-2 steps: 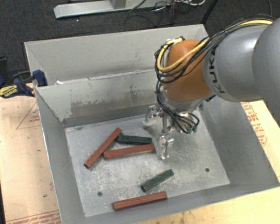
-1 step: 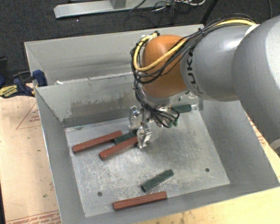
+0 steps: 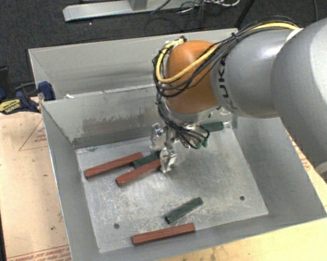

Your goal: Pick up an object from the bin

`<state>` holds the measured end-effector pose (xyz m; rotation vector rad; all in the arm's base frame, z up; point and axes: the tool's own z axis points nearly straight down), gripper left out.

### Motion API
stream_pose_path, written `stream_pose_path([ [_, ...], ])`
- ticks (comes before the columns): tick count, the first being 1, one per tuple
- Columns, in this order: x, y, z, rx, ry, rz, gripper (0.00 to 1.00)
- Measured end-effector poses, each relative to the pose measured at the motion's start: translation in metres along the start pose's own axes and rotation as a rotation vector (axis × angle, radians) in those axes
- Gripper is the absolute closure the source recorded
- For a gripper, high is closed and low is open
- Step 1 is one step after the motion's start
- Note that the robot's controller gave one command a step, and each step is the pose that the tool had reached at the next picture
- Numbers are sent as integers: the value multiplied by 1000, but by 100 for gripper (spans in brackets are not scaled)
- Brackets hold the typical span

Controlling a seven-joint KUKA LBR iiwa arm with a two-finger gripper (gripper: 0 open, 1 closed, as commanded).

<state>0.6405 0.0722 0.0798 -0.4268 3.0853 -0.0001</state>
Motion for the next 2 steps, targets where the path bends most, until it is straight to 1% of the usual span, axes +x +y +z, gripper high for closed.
stream_pose_path([
  [1, 1, 0, -2, 0, 2, 0, 100],
  [2, 4, 4, -39, -5, 23, -95, 100],
])
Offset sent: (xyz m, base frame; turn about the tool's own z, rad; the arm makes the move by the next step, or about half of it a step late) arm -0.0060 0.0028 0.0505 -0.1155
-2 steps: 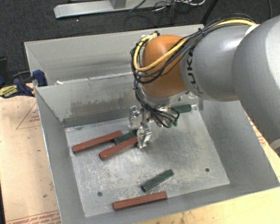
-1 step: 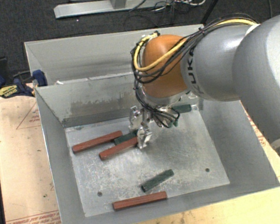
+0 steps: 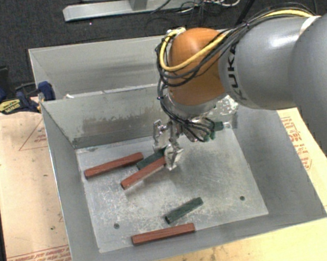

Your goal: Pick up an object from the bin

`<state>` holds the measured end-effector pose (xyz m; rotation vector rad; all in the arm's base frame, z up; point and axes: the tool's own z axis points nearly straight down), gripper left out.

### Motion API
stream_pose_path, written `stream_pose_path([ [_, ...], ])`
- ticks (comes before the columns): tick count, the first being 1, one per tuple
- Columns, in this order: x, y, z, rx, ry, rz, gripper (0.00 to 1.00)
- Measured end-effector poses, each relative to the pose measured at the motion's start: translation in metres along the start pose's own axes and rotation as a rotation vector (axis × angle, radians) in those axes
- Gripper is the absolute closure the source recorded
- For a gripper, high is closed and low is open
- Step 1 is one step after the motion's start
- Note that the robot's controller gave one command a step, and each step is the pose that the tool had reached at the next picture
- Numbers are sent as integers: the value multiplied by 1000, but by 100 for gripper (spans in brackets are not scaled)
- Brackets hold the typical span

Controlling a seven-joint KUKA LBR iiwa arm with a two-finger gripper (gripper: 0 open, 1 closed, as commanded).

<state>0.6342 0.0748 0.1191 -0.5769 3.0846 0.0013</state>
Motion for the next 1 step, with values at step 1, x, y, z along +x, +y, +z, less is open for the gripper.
stream_pose_path([
  [1, -7, 2, -120, 0, 0, 30, 100],
])
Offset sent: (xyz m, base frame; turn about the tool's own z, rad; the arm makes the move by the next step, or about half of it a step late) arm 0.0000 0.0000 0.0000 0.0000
